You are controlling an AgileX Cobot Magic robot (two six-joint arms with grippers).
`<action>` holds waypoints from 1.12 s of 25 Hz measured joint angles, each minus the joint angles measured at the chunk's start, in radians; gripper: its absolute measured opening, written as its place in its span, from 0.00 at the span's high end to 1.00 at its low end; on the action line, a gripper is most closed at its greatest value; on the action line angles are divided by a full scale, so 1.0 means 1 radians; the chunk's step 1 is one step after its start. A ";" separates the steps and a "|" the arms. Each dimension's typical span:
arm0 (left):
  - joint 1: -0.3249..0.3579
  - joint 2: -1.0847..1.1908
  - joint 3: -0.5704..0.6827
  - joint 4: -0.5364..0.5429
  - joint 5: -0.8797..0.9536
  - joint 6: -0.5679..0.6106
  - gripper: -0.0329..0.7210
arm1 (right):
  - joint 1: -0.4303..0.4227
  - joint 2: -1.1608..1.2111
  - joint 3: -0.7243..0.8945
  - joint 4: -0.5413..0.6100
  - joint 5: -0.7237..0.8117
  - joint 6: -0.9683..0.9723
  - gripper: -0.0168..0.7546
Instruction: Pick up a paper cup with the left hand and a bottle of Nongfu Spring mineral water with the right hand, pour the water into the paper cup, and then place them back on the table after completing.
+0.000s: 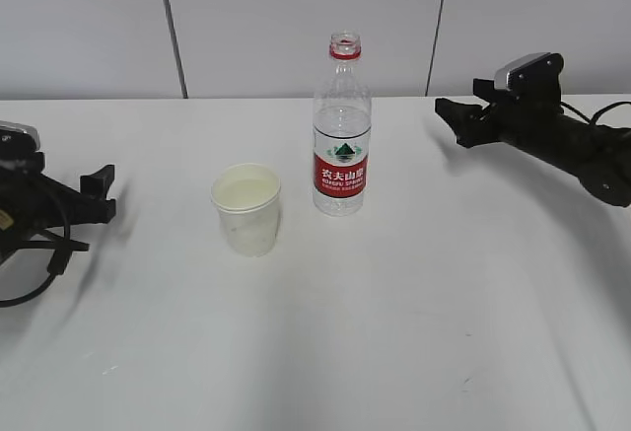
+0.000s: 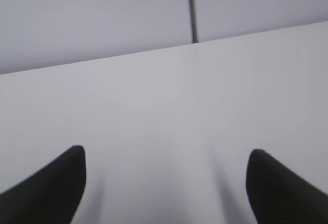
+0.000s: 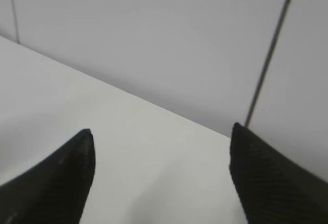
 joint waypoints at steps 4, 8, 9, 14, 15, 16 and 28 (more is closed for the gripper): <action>0.000 -0.001 0.000 -0.119 0.017 0.063 0.19 | 0.000 0.000 -0.028 0.075 0.087 -0.009 0.21; 0.000 -0.033 -0.022 -0.152 0.158 0.080 0.20 | 0.000 -0.004 -0.057 0.095 0.235 -0.009 0.21; 0.000 -0.043 -0.034 -0.154 0.196 0.081 0.19 | 0.000 -0.011 -0.069 0.097 0.286 -0.009 0.21; 0.000 -0.093 -0.132 -0.157 0.446 0.087 0.19 | 0.000 -0.082 -0.122 0.101 0.529 -0.009 0.21; 0.000 -0.105 -0.155 -0.159 0.507 0.087 0.19 | 0.000 -0.098 -0.132 0.103 0.579 -0.009 0.21; 0.000 -0.118 -0.180 -0.159 0.559 0.087 0.19 | -0.001 -0.117 -0.144 0.105 0.633 -0.009 0.21; 0.000 -0.188 -0.573 -0.167 1.487 0.087 0.23 | -0.001 -0.237 -0.307 0.240 1.483 -0.018 0.21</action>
